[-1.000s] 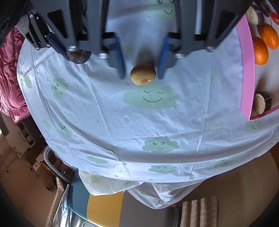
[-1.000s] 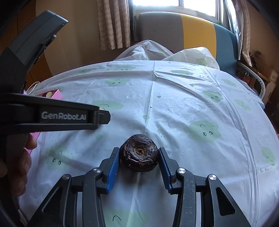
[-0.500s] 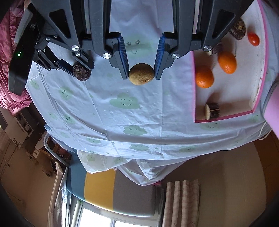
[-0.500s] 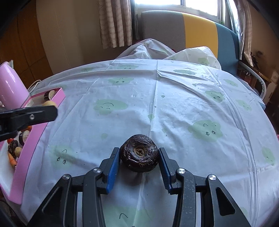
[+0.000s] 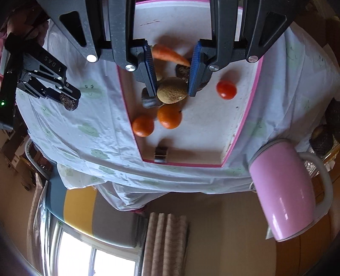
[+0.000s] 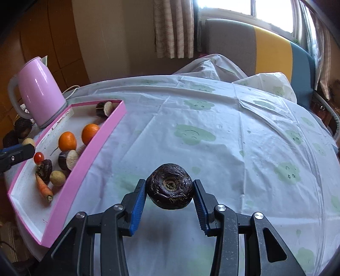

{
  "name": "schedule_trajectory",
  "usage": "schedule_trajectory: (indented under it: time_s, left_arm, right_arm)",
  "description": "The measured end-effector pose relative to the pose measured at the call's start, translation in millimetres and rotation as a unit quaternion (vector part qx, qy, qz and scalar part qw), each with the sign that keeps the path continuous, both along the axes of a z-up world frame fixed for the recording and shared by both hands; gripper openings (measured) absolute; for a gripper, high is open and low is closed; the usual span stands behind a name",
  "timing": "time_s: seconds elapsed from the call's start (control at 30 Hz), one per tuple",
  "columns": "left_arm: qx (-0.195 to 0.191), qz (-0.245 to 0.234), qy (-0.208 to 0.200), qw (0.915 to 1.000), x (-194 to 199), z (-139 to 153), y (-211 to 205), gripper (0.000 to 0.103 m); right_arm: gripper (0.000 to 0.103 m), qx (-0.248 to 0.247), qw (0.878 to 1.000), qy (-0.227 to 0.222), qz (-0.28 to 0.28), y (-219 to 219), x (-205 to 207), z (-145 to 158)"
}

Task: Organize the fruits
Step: 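Carry the dark fruit and potato into the pink tray and release both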

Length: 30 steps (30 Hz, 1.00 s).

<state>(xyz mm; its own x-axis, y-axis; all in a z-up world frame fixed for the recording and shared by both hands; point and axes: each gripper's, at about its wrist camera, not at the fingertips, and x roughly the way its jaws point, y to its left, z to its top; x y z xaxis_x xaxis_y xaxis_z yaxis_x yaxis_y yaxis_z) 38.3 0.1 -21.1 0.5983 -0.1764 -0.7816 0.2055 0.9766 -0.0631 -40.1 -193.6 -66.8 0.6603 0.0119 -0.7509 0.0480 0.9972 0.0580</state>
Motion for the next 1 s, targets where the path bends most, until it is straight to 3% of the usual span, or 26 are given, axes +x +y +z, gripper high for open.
schedule_trajectory:
  time_s: [0.57, 0.77, 1.0]
  left_arm:
    - [-0.031, 0.060, 0.017, 0.9976, -16, -23, 54, 0.030]
    - [-0.044, 0.067, 0.025, 0.9965, -18, -25, 62, 0.034]
    - [-0.055, 0.081, 0.021, 0.9950, -19, -21, 71, 0.040]
  right_arm:
    - [0.044, -0.013, 0.992, -0.009, 0.123, 100, 11, 26]
    - [0.044, -0.016, 0.989, -0.007, 0.144, 120, 14, 27]
    - [0.044, 0.016, 0.988, 0.008, 0.154, 129, 27, 27]
